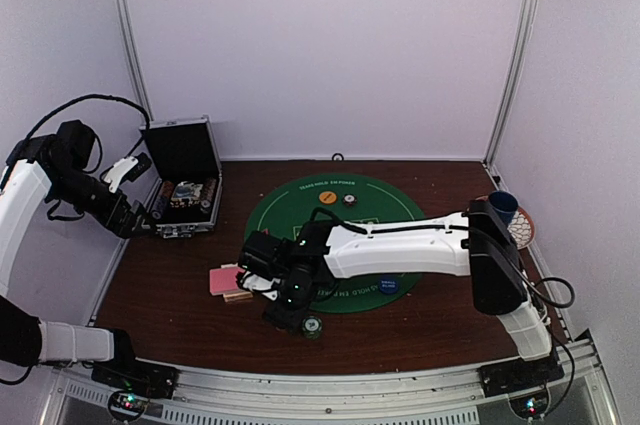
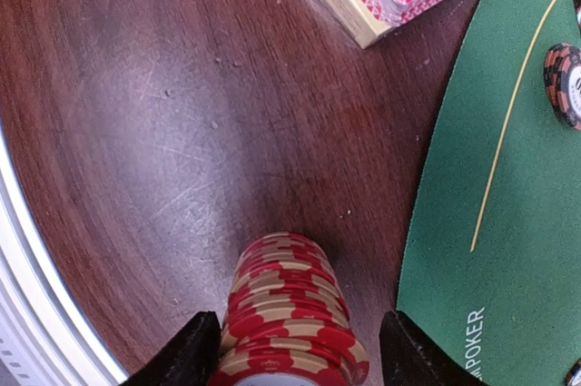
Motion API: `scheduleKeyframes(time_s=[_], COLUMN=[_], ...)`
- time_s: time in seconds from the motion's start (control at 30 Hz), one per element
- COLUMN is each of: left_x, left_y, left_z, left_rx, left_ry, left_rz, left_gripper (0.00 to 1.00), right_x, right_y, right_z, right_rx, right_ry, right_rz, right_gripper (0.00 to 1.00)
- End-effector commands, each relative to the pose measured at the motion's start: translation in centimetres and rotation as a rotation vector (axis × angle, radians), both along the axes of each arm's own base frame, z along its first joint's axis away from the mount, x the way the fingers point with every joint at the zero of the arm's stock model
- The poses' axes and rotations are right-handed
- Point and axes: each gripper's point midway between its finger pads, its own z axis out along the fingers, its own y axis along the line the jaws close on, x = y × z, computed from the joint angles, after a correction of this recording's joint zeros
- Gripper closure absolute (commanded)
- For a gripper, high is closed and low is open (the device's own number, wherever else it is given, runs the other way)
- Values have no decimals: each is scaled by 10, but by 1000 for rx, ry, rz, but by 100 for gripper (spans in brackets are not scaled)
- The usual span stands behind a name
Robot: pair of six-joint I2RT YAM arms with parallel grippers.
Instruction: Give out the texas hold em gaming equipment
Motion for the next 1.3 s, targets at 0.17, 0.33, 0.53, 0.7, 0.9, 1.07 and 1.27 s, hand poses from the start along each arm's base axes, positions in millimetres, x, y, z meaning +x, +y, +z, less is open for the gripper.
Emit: scheduleKeyframes(time_s=[0.17,0.33,0.53,0.7,0.9,1.07,1.27], left_x=[1,1,1,1,1,1,0], left_y=[-1,-1,-1,-1,-1,0,0], left_z=[12,12,12,12,13,13,13], left_rx=[-9,-8,-8,-6,-7,-4,-2], left_ry=[-44,-43,-43,-44,-47,-48,-49], left_rz=[-6,-5,-5,-4,-4,-5,-4], left_gripper=[2,3,2,3,2,3,2], right_x=[2,2,2,1,0,0,0], right_y=[-1,-1,-1,-4,-3,-3,-4], right_z=[33,38,36,28,25,21,18], right_rx=[63,71,67,46,39,33,27], right_ry=[-11,-12,-10,-5,6,8,14], right_rz=[-13,-12,-15,-15,-10,-11,-11], right_gripper=[35,35,38,35,34,35,39])
